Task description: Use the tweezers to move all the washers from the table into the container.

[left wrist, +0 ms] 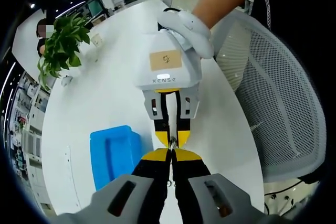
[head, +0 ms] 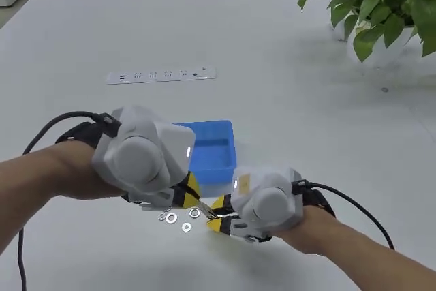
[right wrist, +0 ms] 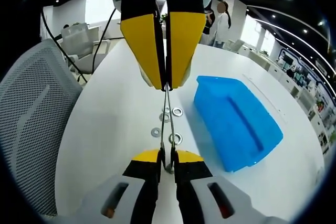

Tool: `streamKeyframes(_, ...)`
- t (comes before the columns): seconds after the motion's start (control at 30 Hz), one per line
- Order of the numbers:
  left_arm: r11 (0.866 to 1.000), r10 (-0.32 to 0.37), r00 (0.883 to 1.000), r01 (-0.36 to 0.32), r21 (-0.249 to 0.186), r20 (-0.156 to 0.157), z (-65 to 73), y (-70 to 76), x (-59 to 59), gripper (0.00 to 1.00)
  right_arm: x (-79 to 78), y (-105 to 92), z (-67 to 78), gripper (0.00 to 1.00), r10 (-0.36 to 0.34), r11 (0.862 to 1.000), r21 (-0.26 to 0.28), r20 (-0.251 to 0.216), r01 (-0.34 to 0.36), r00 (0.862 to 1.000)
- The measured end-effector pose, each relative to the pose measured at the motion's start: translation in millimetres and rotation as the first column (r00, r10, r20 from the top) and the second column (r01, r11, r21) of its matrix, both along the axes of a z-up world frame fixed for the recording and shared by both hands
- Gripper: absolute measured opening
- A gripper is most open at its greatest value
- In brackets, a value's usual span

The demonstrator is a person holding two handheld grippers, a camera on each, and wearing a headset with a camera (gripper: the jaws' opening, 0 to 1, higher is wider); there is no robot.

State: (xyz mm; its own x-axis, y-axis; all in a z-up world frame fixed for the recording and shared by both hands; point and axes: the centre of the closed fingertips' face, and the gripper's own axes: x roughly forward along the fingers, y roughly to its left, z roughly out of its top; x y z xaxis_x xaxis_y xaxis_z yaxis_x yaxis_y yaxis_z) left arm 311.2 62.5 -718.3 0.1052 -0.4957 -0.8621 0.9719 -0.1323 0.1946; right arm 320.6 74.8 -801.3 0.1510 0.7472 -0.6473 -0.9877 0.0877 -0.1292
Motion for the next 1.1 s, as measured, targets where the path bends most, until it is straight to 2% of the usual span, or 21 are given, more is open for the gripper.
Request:
streamKeyframes(0.7, 1.0, -0.022, 0.999, 0.022, -0.003, -0.038, -5.0, -15.6, 4.6, 0.05, 2.3, -3.5, 0.5, 0.11, -0.031, 0.999, 0.008, -0.018, 0.031, 0.999)
streamKeyframes(1.1, 0.999, -0.044, 0.997, 0.043, -0.028, -0.065, -4.6, -24.2, 2.6, 0.05, 0.8, -6.4, 1.4, 0.11, -0.05, 0.998, 0.021, -0.041, 0.051, 0.998)
